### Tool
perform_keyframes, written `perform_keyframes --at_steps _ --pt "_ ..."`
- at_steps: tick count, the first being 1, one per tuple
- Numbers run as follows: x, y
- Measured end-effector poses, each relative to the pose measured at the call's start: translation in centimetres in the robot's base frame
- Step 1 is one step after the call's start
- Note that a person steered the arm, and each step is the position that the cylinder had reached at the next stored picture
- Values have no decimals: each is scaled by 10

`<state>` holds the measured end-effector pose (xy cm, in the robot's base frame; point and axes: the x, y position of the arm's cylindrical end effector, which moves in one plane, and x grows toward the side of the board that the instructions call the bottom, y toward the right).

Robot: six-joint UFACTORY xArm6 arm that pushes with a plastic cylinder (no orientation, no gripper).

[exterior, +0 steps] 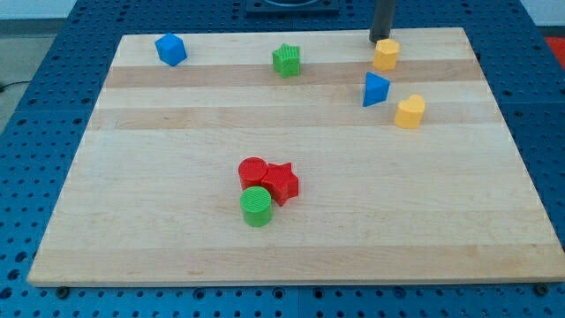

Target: Slightly move the yellow hexagon to the right of the board

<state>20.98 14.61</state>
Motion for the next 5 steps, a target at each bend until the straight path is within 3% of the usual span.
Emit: perform_keyframes --at_steps 5 --pt "-18 0"
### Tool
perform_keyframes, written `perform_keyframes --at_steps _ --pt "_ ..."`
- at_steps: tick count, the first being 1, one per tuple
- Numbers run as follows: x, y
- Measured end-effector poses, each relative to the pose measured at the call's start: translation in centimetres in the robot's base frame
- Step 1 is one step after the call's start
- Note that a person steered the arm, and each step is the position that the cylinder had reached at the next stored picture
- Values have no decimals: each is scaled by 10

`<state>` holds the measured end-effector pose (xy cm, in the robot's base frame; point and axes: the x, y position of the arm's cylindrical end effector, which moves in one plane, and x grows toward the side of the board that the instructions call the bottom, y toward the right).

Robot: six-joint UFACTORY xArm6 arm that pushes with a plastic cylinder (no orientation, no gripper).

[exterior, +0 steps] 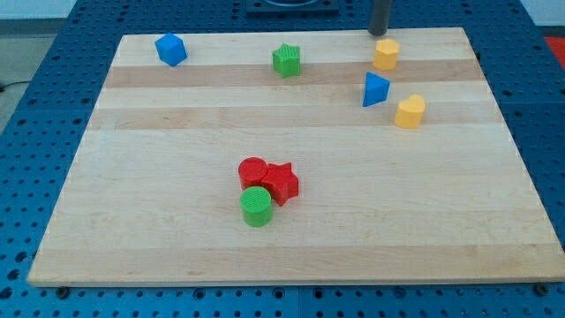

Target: Slightly move the yellow hexagon to the right of the board

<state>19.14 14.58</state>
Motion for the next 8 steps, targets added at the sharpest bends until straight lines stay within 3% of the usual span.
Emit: perform_keyframes --at_steps 4,6,8 --pt "2 -1" --pt "38 -48" --pt "75 -31"
